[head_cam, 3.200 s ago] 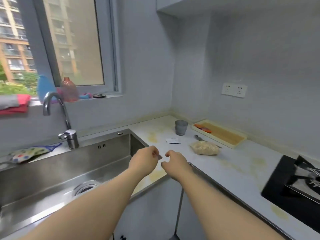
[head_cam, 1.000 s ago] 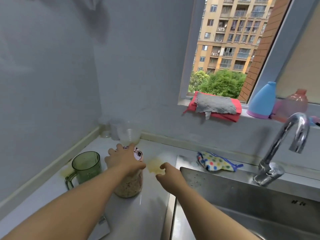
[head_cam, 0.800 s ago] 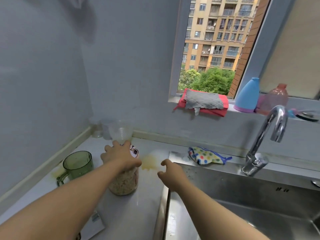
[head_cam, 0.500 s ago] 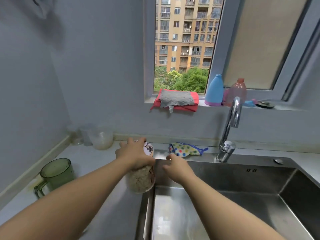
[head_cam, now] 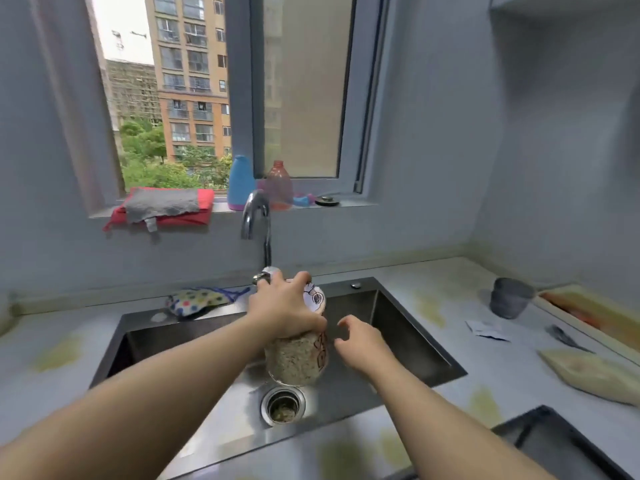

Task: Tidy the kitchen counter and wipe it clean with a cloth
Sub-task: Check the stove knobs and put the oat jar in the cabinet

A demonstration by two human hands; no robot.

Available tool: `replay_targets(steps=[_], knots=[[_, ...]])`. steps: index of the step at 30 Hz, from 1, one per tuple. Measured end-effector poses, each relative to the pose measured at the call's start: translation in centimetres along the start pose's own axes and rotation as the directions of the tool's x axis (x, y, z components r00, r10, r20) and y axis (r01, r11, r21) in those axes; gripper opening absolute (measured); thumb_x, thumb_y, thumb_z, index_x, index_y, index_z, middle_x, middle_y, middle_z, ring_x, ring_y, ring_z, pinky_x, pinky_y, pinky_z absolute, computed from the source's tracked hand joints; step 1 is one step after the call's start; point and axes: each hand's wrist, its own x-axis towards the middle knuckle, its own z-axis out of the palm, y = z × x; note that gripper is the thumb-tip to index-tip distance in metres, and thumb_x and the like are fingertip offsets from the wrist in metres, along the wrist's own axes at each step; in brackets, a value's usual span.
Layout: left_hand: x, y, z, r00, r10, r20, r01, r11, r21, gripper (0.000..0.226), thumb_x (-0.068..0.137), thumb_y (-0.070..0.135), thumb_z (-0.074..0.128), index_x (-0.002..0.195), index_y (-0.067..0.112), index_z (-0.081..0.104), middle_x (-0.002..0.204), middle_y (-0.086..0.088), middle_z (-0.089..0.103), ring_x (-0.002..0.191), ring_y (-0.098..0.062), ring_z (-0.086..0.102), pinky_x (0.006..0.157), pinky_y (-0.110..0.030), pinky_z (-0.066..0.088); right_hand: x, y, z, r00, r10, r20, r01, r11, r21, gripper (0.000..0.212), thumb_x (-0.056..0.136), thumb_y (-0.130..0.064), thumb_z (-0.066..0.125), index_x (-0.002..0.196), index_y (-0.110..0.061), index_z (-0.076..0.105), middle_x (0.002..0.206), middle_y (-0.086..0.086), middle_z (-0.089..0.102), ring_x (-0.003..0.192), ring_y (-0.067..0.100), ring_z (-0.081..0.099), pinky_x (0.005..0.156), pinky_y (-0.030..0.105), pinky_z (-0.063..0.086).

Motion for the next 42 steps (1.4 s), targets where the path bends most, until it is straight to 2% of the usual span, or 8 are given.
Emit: replay_targets(steps=[8,13,19,25,31,34,38,42], knots=[[-0.1,17.9,6.1,0.975,0.218,0.044,-0.217,0.976,-0.022,0.080,0.065,0.054,0.067,0.135,0.037,0.032,0.132,-0.007,0.038,0.123,-0.034,0.036,0.096,-0.045,0.041,-5.2,16.0,-10.4,0.964,0.226,-0.138,-0.219,0.974,0.062,0.036,0.094,-0.021,0.044,0.129,-0.014,0.045,0.122,0.010,0.054,0.103,0.028,0.055,0.076,0.031,0.042],[0.4,26.6,9.7,0.936,0.337,0.103,-0.338,0.941,-0.003,0.078,0.067,0.054,0.066,0.135,0.037,0.032,0.132,-0.007,0.038,0.121,-0.034,0.038,0.093,-0.043,0.043,-7.6,23.8,-14.9,0.916,0.355,-0.190,-0.337,0.934,0.118,0.044,0.094,-0.025,0.045,0.137,-0.016,0.039,0.135,0.008,0.048,0.114,0.026,0.054,0.077,0.028,0.040],[2.8,34.1,13.8,0.870,0.462,0.174,-0.467,0.884,-0.016,0.076,0.069,0.054,0.064,0.135,0.032,0.033,0.128,-0.010,0.039,0.115,-0.037,0.041,0.092,-0.038,0.041,-8.5,30.4,-17.8,0.840,0.494,-0.226,-0.457,0.867,0.196,0.046,0.094,-0.022,0.045,0.139,-0.015,0.038,0.143,0.005,0.043,0.127,0.024,0.045,0.095,0.031,0.041],[7.7,39.3,17.9,0.828,0.517,0.216,-0.525,0.851,-0.026,0.073,0.068,0.055,0.062,0.131,0.032,0.034,0.122,-0.009,0.041,0.112,-0.035,0.040,0.094,-0.040,0.043,-5.5,35.2,-20.0,0.789,0.560,-0.251,-0.526,0.828,0.194,0.041,0.095,-0.020,0.044,0.134,-0.011,0.042,0.138,0.008,0.048,0.122,0.027,0.048,0.095,0.032,0.045],[12.3,41.9,20.6,0.812,0.516,0.273,-0.542,0.840,0.024,0.074,0.067,0.055,0.062,0.131,0.032,0.032,0.127,-0.008,0.038,0.111,-0.034,0.041,0.094,-0.041,0.044,-0.3,38.0,-21.1,0.783,0.569,-0.250,-0.571,0.818,0.071,0.050,0.090,-0.020,0.046,0.140,-0.018,0.039,0.143,0.006,0.042,0.132,0.027,0.037,0.103,0.034,0.040],[13.7,42.4,21.8,0.809,0.519,0.276,-0.548,0.836,0.030,0.073,0.069,0.053,0.062,0.131,0.032,0.032,0.126,-0.007,0.038,0.112,-0.033,0.040,0.090,-0.039,0.044,1.8,39.1,-20.7,0.802,0.563,-0.200,-0.585,0.808,-0.072,0.059,0.085,-0.028,0.054,0.141,-0.026,0.036,0.148,0.001,0.032,0.137,0.028,0.025,0.107,0.037,0.029],[14.8,43.1,22.9,0.805,0.514,0.297,-0.542,0.840,0.013,0.072,0.069,0.053,0.064,0.130,0.033,0.033,0.125,-0.005,0.038,0.113,-0.032,0.039,0.089,-0.038,0.043,3.6,40.7,-20.1,0.802,0.576,-0.157,-0.597,0.775,-0.205,0.074,0.080,-0.038,0.060,0.145,-0.033,0.025,0.159,0.000,0.004,0.146,0.033,-0.003,0.115,0.051,0.004],[15.7,44.1,23.8,0.812,0.503,0.295,-0.530,0.848,0.011,0.075,0.067,0.052,0.064,0.133,0.036,0.030,0.128,-0.005,0.037,0.115,-0.031,0.037,0.090,-0.039,0.042,5.0,42.6,-20.0,0.852,0.523,-0.018,-0.492,0.788,-0.369,0.088,0.077,-0.038,0.065,0.149,-0.035,0.015,0.159,0.001,-0.010,0.144,0.035,-0.017,0.111,0.062,-0.006]])
